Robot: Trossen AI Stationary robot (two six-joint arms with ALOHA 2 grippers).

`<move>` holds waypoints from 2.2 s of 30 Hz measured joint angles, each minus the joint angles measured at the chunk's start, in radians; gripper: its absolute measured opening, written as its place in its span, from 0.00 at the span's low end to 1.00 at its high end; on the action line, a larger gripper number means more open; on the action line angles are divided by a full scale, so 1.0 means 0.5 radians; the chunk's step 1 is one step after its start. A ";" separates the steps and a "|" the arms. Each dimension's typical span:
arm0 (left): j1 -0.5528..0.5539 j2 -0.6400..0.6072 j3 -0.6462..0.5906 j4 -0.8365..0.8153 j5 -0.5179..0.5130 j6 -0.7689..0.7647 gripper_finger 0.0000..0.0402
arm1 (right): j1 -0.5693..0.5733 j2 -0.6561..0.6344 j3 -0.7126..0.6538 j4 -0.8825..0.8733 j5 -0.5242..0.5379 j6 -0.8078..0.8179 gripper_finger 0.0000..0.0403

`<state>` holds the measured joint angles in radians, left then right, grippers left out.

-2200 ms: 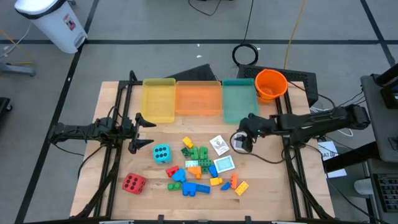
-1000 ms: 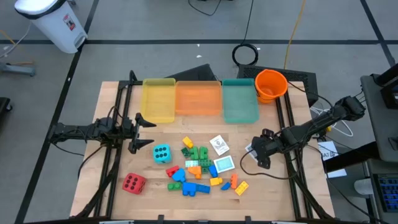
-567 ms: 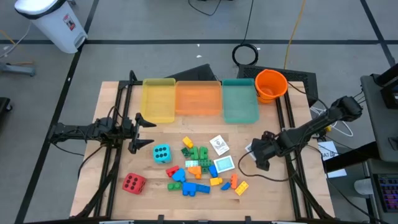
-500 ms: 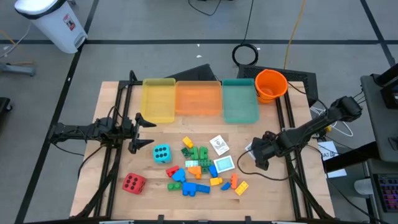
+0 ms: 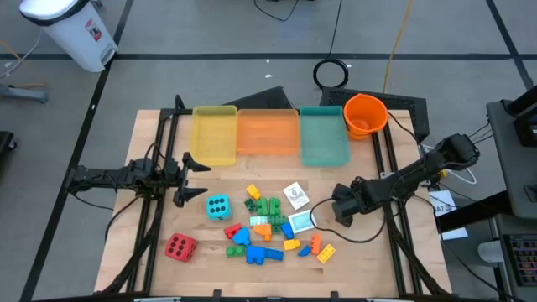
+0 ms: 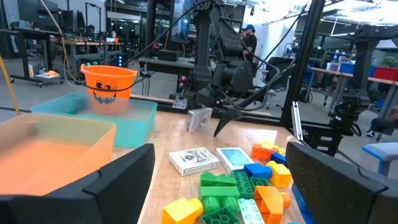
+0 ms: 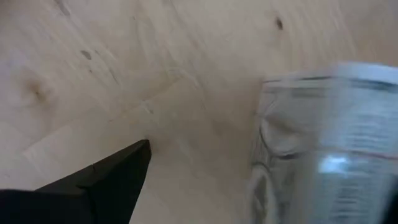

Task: Pick & Place Toys
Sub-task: Put the gray game card into the green bin

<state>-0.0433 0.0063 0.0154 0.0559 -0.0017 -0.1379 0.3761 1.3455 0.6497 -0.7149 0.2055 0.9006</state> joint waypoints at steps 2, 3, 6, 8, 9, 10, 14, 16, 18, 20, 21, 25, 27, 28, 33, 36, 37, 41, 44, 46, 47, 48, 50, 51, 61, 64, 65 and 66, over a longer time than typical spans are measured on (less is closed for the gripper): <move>-0.001 0.000 0.000 -0.001 0.000 0.001 0.91 | -0.031 0.025 0.001 0.001 -0.028 -0.007 0.94; 0.000 0.000 0.000 0.000 0.000 0.001 0.91 | -0.045 0.030 0.001 0.007 -0.049 -0.012 0.94; 0.000 0.000 0.000 0.000 0.000 0.001 0.91 | -0.069 0.022 0.000 0.024 -0.091 -0.052 0.94; 0.000 0.000 0.000 -0.001 0.000 0.000 0.91 | -0.071 0.000 -0.001 0.026 -0.106 -0.092 0.94; -0.001 0.000 0.000 -0.001 0.000 0.001 0.91 | -0.071 -0.008 -0.001 0.029 -0.111 -0.118 0.94; 0.000 0.000 0.000 0.000 0.000 0.001 0.91 | -0.071 -0.022 -0.003 0.028 -0.125 -0.147 0.94; -0.001 0.000 0.000 0.000 0.000 0.000 0.91 | -0.072 -0.072 -0.007 -0.014 -0.200 -0.212 0.91; 0.000 0.000 0.000 -0.001 0.000 0.000 0.91 | -0.070 -0.095 -0.010 -0.067 -0.219 -0.218 0.85; -0.001 0.000 0.000 0.000 0.000 0.001 0.91 | -0.074 -0.116 -0.009 -0.123 -0.220 -0.218 0.78; 0.000 0.000 0.000 -0.002 0.000 0.000 0.91 | -0.075 -0.135 -0.009 -0.171 -0.214 -0.205 0.69; 0.000 0.000 0.000 -0.001 0.001 0.001 0.91 | -0.074 -0.143 -0.009 -0.184 -0.212 -0.205 0.64; 0.000 0.000 0.000 0.000 0.000 0.000 0.91 | -0.074 -0.162 -0.009 -0.180 -0.213 -0.205 0.44; 0.000 0.000 0.001 -0.001 0.000 0.001 0.91 | -0.074 -0.163 -0.009 -0.181 -0.213 -0.205 0.33; 0.000 0.000 0.000 -0.001 0.000 0.000 0.91 | -0.074 -0.163 -0.009 -0.181 -0.214 -0.205 0.28; -0.001 0.000 0.000 0.000 0.000 0.000 0.91 | -0.074 -0.180 -0.007 -0.176 -0.219 -0.232 0.06; 0.000 0.000 0.000 0.000 0.000 0.000 0.91 | -0.074 -0.222 0.011 -0.151 -0.241 -0.241 0.06; 0.000 0.000 0.001 0.000 0.000 0.000 0.91 | -0.074 -0.240 0.035 -0.148 -0.254 -0.232 0.07; -0.001 0.000 0.001 -0.001 0.000 0.001 0.91 | -0.094 -0.324 0.165 -0.082 -0.234 -0.289 0.10; 0.000 0.000 0.000 0.000 0.000 0.000 0.91 | -0.131 -0.395 0.256 0.079 -0.146 -0.431 0.08; 0.000 0.000 0.000 0.000 0.000 0.000 0.91 | -0.181 -0.444 0.285 0.279 -0.073 -0.554 0.06; -0.001 0.000 0.000 0.000 0.000 0.001 0.91 | -0.210 -0.470 0.286 0.402 -0.032 -0.635 0.06; -0.001 0.000 0.000 0.000 0.000 0.000 0.91 | -0.253 -0.491 0.288 0.509 0.004 -0.718 0.06; 0.000 0.000 0.000 0.000 0.000 0.000 0.91 | -0.361 -0.519 0.289 0.679 0.014 -0.878 0.06; 0.000 0.000 0.000 0.000 0.000 0.000 0.91 | -0.430 -0.522 0.289 0.743 0.015 -0.941 0.07; 0.000 0.000 0.001 0.000 0.000 0.000 0.91 | -1.355 -0.342 0.288 1.058 0.009 -1.316 0.07; 0.000 0.000 0.000 -0.001 0.000 0.000 0.91 | -1.586 -0.185 0.287 1.093 0.005 -1.337 0.09; -0.001 0.000 0.000 0.000 0.000 0.000 0.91 | -1.641 -0.128 0.286 1.126 0.002 -1.340 0.09; -0.001 0.000 0.001 0.000 0.000 0.000 0.91 | -1.687 -0.075 0.286 1.150 -0.005 -1.352 0.10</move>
<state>-0.0437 0.0063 0.0158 0.0559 -0.0017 -0.1379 -0.4674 1.3080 0.7929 -0.1400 0.2029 0.2247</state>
